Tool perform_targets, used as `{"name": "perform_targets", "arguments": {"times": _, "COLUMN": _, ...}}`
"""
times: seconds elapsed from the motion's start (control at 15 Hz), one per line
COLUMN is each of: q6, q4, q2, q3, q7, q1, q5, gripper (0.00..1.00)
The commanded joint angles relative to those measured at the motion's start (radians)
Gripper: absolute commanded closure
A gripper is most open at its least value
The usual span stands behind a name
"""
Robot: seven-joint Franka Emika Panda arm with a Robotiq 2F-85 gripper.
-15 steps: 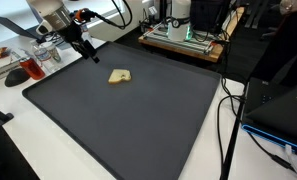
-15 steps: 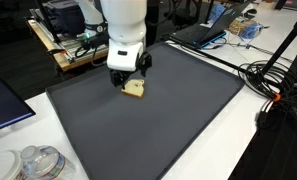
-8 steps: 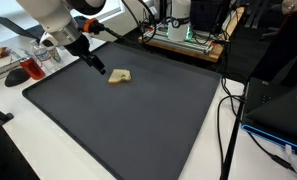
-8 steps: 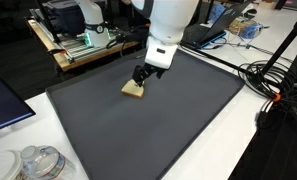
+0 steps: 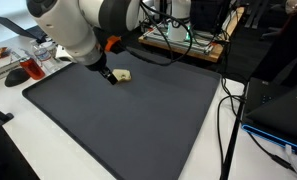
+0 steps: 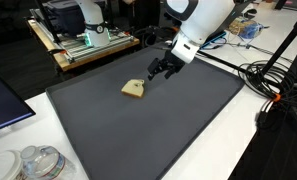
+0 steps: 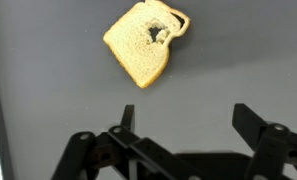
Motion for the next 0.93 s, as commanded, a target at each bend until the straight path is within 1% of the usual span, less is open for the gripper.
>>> {"name": "perform_targets", "arguments": {"times": 0.0, "q6": -0.056, "q4": 0.052, "q2": 0.043, "q3": -0.031, "q7": 0.152, "q1": 0.075, "q5": -0.074, "gripper": 0.0}}
{"name": "perform_targets", "arguments": {"times": 0.2, "q6": -0.055, "q4": 0.022, "q2": 0.043, "q3": -0.043, "q7": 0.287, "q1": 0.141, "q5": -0.122, "gripper": 0.0}}
{"name": "perform_targets", "arguments": {"times": 0.4, "q6": -0.026, "q4": -0.007, "q2": 0.044, "q3": -0.055, "q7": 0.462, "q1": 0.2, "q5": -0.178, "gripper": 0.0}}
{"name": "perform_targets", "arguments": {"times": 0.67, "q6": -0.005, "q4": -0.049, "q2": 0.034, "q3": -0.05, "q7": 0.653, "q1": 0.25, "q5": -0.244, "gripper": 0.0}}
{"name": "perform_targets", "arguments": {"times": 0.87, "q6": 0.036, "q4": -0.126, "q2": -0.005, "q3": -0.04, "q7": 0.767, "q1": 0.274, "q5": -0.288, "gripper": 0.0}}
